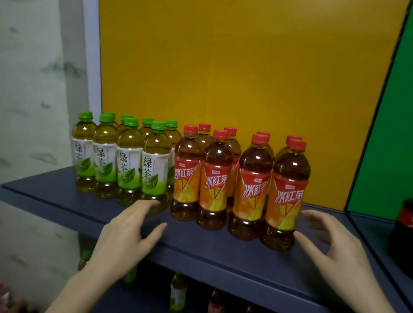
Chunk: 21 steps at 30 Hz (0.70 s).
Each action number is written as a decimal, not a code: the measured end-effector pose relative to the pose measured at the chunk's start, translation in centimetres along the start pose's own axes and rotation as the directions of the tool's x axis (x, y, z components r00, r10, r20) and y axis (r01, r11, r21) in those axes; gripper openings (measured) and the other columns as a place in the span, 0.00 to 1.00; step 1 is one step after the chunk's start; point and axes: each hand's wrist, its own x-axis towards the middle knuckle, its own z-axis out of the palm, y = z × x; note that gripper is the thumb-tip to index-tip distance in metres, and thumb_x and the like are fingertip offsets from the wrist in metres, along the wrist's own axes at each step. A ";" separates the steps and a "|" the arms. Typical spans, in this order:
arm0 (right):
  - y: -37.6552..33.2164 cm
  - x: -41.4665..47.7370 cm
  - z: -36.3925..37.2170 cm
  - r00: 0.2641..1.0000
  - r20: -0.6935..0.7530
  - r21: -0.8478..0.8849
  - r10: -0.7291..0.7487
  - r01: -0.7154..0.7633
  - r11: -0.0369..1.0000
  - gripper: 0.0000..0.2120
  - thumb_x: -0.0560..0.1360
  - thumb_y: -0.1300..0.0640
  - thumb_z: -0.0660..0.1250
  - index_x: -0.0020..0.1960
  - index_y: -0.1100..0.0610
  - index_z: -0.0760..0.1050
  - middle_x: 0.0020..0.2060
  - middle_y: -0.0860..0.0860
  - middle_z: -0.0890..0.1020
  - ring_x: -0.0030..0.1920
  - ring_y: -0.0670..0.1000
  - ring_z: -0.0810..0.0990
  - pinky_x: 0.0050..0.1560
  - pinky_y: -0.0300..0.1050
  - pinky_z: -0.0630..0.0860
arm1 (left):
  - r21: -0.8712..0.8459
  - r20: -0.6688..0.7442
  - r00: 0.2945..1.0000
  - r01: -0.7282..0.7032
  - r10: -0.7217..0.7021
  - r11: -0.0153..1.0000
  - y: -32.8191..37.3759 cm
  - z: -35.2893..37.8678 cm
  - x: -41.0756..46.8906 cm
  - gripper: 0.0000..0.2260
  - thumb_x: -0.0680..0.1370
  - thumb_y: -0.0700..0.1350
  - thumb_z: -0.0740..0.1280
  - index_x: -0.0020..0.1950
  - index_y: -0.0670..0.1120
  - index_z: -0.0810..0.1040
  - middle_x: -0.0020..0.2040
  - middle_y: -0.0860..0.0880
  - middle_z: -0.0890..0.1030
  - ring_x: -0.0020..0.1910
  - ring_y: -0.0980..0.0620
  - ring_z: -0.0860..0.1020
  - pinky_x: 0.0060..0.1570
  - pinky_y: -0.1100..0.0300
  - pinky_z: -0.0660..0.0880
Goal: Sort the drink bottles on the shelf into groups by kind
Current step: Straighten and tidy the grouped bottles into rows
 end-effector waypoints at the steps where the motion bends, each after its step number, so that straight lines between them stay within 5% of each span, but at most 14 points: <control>1: 0.1 0.4 0.1 1.000 -0.011 0.005 0.011 -0.011 1.000 0.18 0.69 0.48 0.70 0.58 0.46 0.71 0.52 0.41 0.75 0.54 0.47 0.76 0.54 0.48 0.75 | -0.028 0.000 1.000 -0.009 0.009 1.000 -0.1 0.5 0.9 0.19 0.74 0.54 0.68 0.63 0.50 0.73 0.57 0.56 0.78 0.55 0.52 0.78 0.44 0.58 0.72; 7: 0.4 3.1 1.1 0.994 -0.020 0.040 0.105 -0.104 0.994 0.36 0.61 0.39 0.68 0.66 0.50 0.66 0.57 0.44 0.73 0.54 0.47 0.73 0.56 0.48 0.73 | -0.288 0.050 0.998 0.043 -0.030 0.957 -0.8 3.1 5.7 0.35 0.68 0.62 0.66 0.70 0.48 0.64 0.63 0.58 0.69 0.60 0.59 0.70 0.55 0.62 0.69; 11: -0.1 4.2 1.9 0.985 0.056 0.111 0.163 -0.168 0.980 0.45 0.60 0.40 0.71 0.72 0.50 0.58 0.64 0.46 0.70 0.58 0.45 0.69 0.59 0.49 0.70 | -0.550 0.205 0.977 0.171 -0.066 0.818 -1.0 4.6 7.6 0.39 0.62 0.69 0.69 0.68 0.55 0.64 0.63 0.60 0.73 0.62 0.59 0.72 0.62 0.57 0.71; 15: -0.5 5.1 2.5 0.969 0.101 0.247 0.223 -0.242 0.938 0.48 0.57 0.41 0.73 0.72 0.46 0.55 0.60 0.40 0.68 0.60 0.44 0.68 0.63 0.50 0.68 | -0.724 0.318 0.942 0.315 -0.108 0.614 -1.0 5.4 9.6 0.43 0.58 0.60 0.78 0.68 0.56 0.63 0.60 0.58 0.73 0.60 0.58 0.73 0.62 0.56 0.71; 21: -1.3 5.7 3.9 0.938 0.214 0.525 0.272 -0.345 0.778 0.38 0.58 0.50 0.77 0.60 0.36 0.61 0.55 0.39 0.75 0.55 0.42 0.75 0.57 0.44 0.72 | -0.783 0.478 0.878 0.438 -0.024 0.441 -0.9 6.3 11.2 0.34 0.63 0.43 0.77 0.63 0.57 0.65 0.51 0.59 0.77 0.47 0.64 0.77 0.38 0.70 0.73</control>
